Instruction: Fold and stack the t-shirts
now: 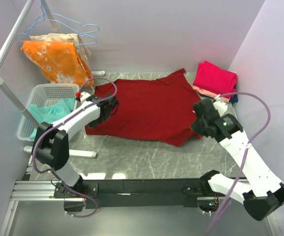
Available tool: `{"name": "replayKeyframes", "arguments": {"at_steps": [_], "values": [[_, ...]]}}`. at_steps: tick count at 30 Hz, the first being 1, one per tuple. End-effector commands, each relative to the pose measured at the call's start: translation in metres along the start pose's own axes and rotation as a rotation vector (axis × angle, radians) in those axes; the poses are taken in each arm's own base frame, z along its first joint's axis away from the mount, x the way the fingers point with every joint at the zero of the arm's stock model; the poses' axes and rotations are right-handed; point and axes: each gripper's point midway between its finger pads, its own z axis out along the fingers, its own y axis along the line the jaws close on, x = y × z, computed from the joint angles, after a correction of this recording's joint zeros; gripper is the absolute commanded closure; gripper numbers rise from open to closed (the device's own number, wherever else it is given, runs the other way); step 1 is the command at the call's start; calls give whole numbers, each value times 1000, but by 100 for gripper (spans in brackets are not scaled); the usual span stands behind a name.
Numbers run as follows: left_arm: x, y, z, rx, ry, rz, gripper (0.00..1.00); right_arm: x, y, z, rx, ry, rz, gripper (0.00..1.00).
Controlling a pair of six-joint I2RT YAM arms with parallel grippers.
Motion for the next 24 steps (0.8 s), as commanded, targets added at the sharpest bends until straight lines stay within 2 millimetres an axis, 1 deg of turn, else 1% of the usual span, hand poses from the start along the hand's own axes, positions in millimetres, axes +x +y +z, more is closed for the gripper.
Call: {"name": "replayKeyframes", "arguments": {"at_steps": [1,2,3,4,5,6,7,9,10,12,13,14,15,16,17,18,19,20,21,23,24], "values": [[-32,-14,11,-3,-49,-35,99,-53,17,5,-47,-119,15,100],[-34,-16,14,-6,-48,-38,99,-60,20,9,-53,-132,20,100],[-40,-21,14,0,-52,-41,99,-70,17,12,-43,-145,23,100],[-39,-25,18,-6,-49,-33,99,-72,20,20,-33,-135,16,100],[-42,-29,22,-8,-48,-41,99,-79,25,24,-47,-143,27,100],[-46,-35,22,0,-51,-39,99,-85,25,28,-41,-149,26,100],[-43,-40,28,-10,-46,-23,99,-87,27,38,-27,-138,24,100],[-50,-51,32,-5,-52,-24,99,-94,35,47,-44,-131,20,100],[-46,-56,39,-19,-46,-7,99,-98,35,58,-25,-123,21,100],[-50,-68,41,-5,-49,-6,99,-106,42,66,-34,-126,19,100],[-47,-73,47,-12,-44,8,99,-107,43,77,-16,-107,20,100],[-46,-77,50,-12,-42,13,99,-111,45,81,-15,-110,22,100],[-50,-84,51,-1,-44,11,99,-117,49,83,-20,-116,22,100],[-46,-88,58,-14,-37,25,99,-117,50,93,-7,-100,22,100],[-46,-91,60,-16,-34,32,99,-120,53,97,-7,-101,22,100],[-50,-97,60,-11,-41,27,99,-125,56,99,-8,-107,23,100],[-47,-98,65,-26,-35,43,99,-123,57,110,4,-83,19,100],[-48,-103,69,-26,-35,48,99,-127,60,112,2,-84,16,100],[-50,-104,71,-32,-38,45,99,-126,60,121,15,-69,12,100],[-52,-109,74,-27,-39,48,99,-131,64,126,17,-70,17,100],[-55,-111,76,-26,-44,41,99,-132,65,133,25,-61,14,100]]}}
